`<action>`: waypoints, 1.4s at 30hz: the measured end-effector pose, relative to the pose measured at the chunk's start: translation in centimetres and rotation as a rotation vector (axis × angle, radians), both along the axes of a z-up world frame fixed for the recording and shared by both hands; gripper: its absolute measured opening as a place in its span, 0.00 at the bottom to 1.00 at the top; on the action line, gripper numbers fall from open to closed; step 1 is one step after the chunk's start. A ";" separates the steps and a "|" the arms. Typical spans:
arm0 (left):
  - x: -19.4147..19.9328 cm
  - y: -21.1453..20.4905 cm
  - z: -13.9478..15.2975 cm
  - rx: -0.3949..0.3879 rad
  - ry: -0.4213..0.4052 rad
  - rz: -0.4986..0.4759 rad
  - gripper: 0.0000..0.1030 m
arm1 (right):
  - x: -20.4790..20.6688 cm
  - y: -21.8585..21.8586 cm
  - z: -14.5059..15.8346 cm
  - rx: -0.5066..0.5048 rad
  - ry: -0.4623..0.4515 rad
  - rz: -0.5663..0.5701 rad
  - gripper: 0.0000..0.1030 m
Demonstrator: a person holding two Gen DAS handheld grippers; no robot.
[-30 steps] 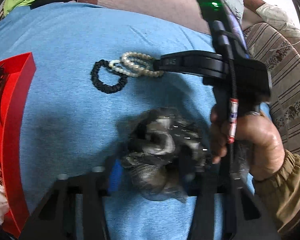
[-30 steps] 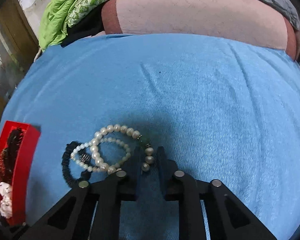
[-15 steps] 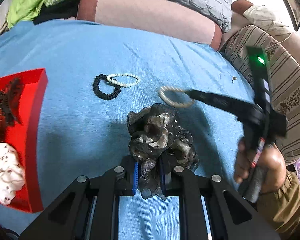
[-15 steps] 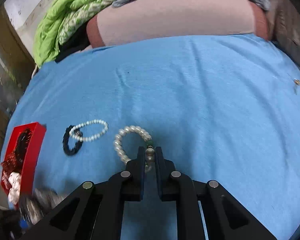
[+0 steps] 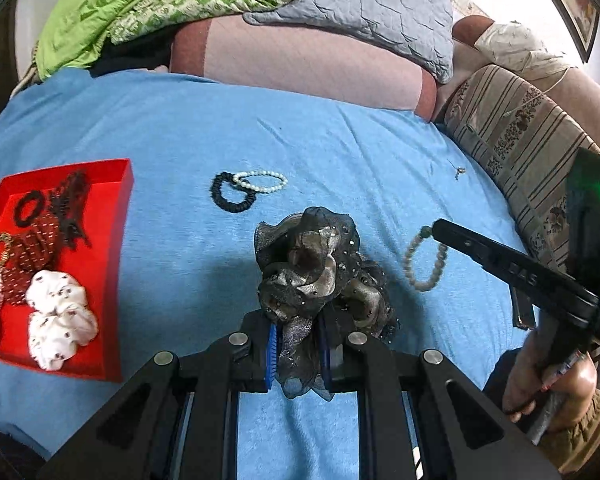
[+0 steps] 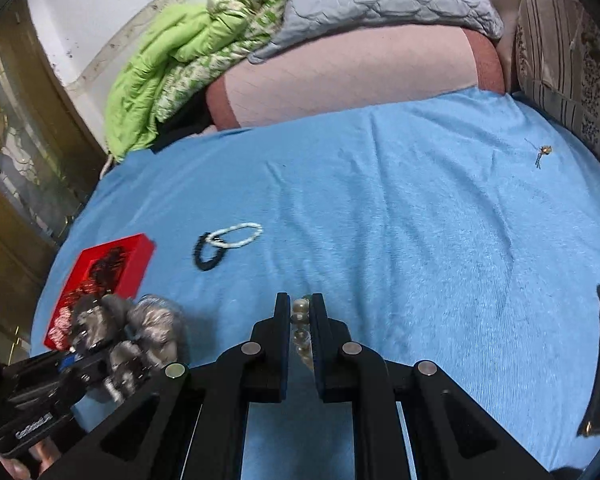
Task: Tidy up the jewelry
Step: 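Carry the grey scrunchie and pearl bracelet into the red tray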
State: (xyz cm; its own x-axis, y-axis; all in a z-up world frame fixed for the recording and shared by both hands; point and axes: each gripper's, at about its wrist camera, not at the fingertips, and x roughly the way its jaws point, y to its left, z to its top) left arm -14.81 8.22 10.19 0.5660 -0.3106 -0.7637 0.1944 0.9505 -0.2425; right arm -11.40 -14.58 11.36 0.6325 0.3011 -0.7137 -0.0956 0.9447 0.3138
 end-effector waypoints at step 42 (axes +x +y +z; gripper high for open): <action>8.8 27.7 -0.7 0.038 0.060 0.456 0.15 | 9.1 29.7 3.0 -0.125 -0.029 0.446 0.11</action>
